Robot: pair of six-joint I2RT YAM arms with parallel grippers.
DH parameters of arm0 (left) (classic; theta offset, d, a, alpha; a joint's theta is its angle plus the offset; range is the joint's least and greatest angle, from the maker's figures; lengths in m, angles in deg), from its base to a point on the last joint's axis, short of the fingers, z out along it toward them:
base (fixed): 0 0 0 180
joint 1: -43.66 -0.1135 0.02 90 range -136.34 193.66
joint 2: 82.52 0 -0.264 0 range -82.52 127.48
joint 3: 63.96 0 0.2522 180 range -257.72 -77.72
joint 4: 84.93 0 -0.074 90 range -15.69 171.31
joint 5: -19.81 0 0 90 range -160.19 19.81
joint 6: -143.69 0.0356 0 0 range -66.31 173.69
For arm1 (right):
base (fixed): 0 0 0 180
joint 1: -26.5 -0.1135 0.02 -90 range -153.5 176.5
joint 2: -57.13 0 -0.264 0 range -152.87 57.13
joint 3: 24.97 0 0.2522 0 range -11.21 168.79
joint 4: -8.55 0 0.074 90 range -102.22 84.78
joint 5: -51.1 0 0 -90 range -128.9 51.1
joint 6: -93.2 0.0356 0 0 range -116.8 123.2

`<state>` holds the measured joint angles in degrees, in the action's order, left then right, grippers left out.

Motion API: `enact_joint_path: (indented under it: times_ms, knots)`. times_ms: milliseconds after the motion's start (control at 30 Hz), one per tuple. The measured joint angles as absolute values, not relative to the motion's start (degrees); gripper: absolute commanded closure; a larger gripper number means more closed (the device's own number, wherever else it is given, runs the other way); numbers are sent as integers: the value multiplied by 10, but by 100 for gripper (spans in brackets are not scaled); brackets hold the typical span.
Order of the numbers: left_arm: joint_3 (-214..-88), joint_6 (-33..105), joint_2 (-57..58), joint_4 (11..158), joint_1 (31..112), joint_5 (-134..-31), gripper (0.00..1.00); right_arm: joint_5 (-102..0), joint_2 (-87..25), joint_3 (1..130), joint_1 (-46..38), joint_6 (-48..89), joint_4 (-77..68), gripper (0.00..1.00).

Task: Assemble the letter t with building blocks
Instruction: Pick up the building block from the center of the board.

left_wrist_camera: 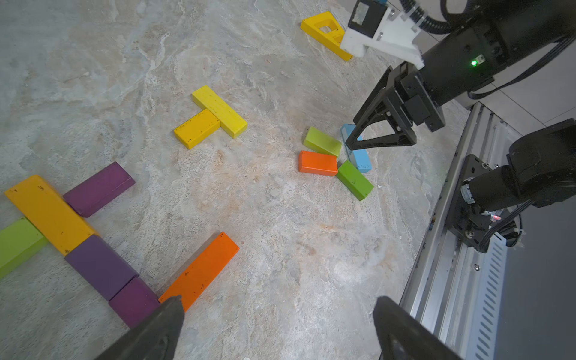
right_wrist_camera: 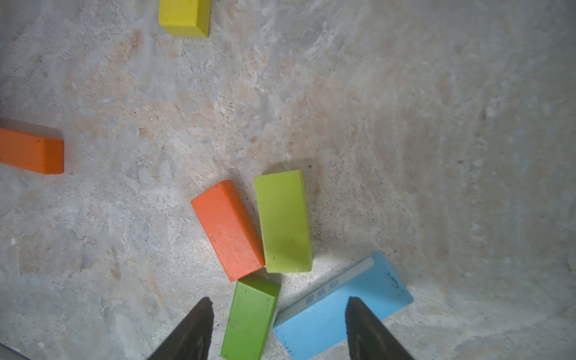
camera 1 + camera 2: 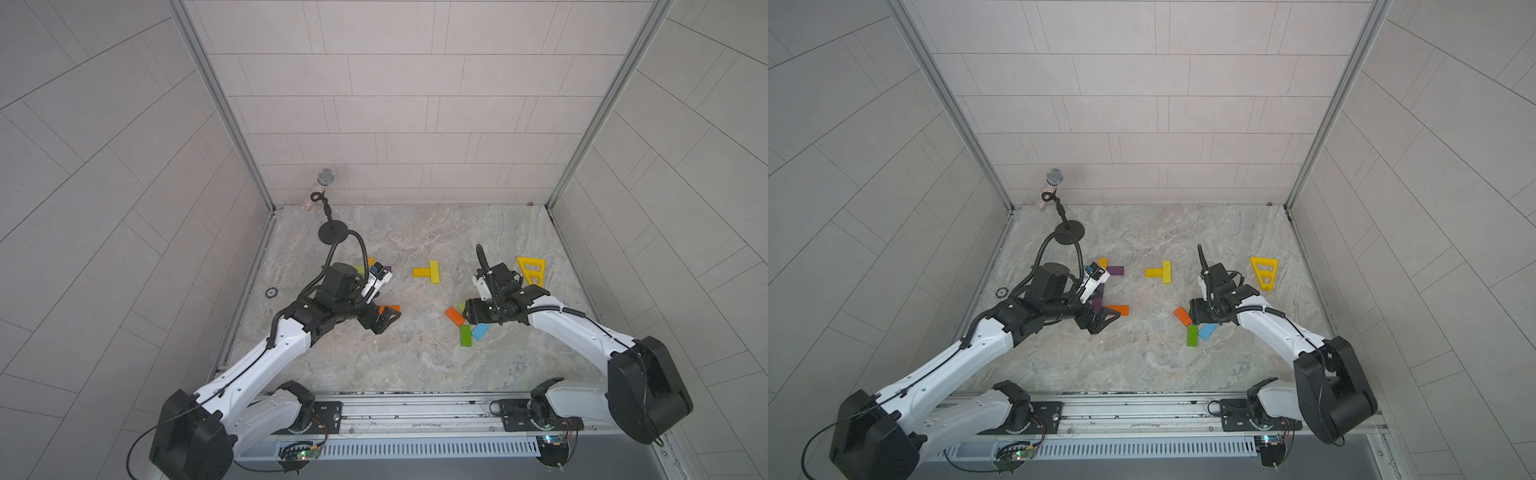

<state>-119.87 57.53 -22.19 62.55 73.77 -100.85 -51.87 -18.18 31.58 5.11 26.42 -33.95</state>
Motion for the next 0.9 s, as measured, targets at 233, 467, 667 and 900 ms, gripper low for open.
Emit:
enact_joint_path:
  times_ms: [233, 467, 667, 900]
  knots:
    - [-1196, 575, -208, 627, 757, -1006, 0, -503, -222, 339, 51, 260, -320, 35]
    - [-1193, 578, -208, 629, 757, -1001, 0, -501, -262, 367, 49, 244, -311, 37]
    - [-1192, 582, -207, 630, 757, -995, 0, -500, -277, 366, 44, 240, -312, 38]
    - [-1183, 582, -207, 630, 757, -989, 0, -493, -292, 366, 29, 236, -311, 39]
